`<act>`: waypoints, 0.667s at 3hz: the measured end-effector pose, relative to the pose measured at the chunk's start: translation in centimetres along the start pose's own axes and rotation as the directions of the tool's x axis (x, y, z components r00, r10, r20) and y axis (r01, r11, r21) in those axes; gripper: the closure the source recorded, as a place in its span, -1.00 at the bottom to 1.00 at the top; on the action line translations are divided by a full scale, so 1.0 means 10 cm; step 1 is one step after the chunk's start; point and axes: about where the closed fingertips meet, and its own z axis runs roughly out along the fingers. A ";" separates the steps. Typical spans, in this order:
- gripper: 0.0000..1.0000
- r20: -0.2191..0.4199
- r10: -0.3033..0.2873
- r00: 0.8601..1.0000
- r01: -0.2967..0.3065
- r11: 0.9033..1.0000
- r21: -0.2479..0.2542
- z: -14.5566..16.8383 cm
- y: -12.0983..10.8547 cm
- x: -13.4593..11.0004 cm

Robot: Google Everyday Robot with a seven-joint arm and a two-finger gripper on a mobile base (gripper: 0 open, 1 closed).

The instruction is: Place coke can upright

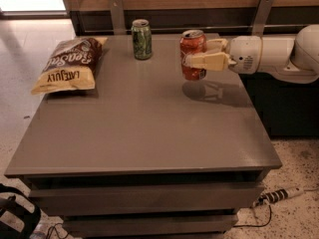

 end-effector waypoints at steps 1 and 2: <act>1.00 0.042 0.008 0.999 -0.008 1.000 0.013 0.00 -0.01 0.08; 1.00 0.076 0.002 0.997 -0.005 0.999 0.044 0.00 -0.01 0.15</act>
Offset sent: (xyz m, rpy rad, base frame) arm -0.0012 -0.0085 -0.0246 0.1035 -0.0429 -0.1042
